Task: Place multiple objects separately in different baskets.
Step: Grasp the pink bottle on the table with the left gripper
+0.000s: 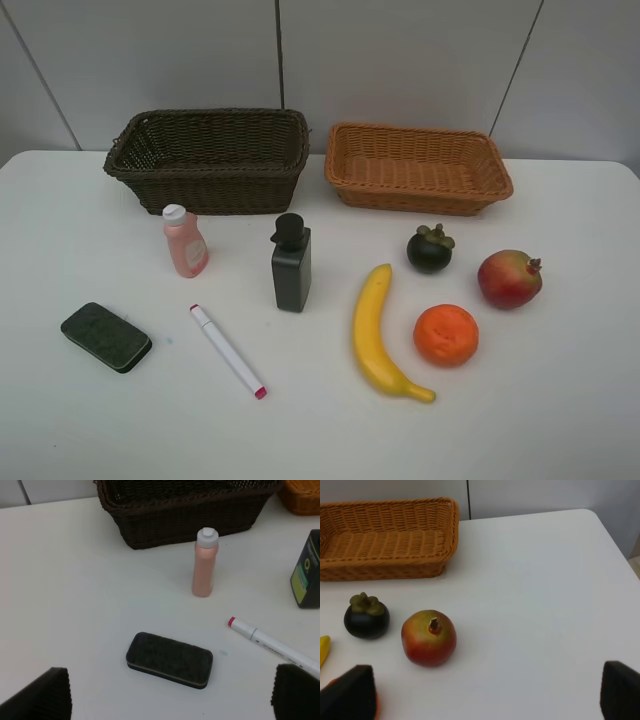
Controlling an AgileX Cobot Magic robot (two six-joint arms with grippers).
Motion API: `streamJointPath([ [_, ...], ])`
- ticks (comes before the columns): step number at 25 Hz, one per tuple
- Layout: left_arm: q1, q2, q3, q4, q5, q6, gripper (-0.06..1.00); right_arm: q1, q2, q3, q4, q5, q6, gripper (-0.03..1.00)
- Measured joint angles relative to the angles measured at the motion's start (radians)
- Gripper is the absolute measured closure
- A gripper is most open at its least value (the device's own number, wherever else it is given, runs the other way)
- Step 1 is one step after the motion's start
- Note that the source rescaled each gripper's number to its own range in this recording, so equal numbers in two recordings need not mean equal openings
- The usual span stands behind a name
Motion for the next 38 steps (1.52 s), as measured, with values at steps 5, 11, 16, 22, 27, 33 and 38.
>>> streamJointPath([
  [5,0.0,0.0,0.0,0.0,-0.001,0.0,-0.05,0.0,0.0,0.0,0.0,0.0,0.0,-0.02],
  [11,0.0,0.0,0.0,0.0,-0.001,-0.003,-0.05,0.0,0.0,0.0,0.0,0.0,0.0,-0.02],
  [16,0.0,0.0,0.0,0.0,-0.001,-0.003,-0.05,0.0,0.0,0.0,0.0,0.0,0.0,-0.02],
  [22,0.0,0.004,0.0,0.0,-0.001,-0.018,-0.05,0.0,0.0,0.0,0.0,0.0,0.0,-0.02],
  [27,0.0,0.169,-0.002,-0.001,-0.013,-0.051,-0.05,0.0,0.0,0.0,0.0,0.0,0.0,-0.02],
  [33,0.0,0.563,-0.11,-0.015,-0.033,-0.038,-0.05,0.0,0.0,0.0,0.0,0.0,0.0,-0.02],
  [38,0.0,0.928,-0.289,-0.036,-0.032,0.006,-0.05,0.0,0.0,0.0,0.0,0.0,0.0,-0.02],
])
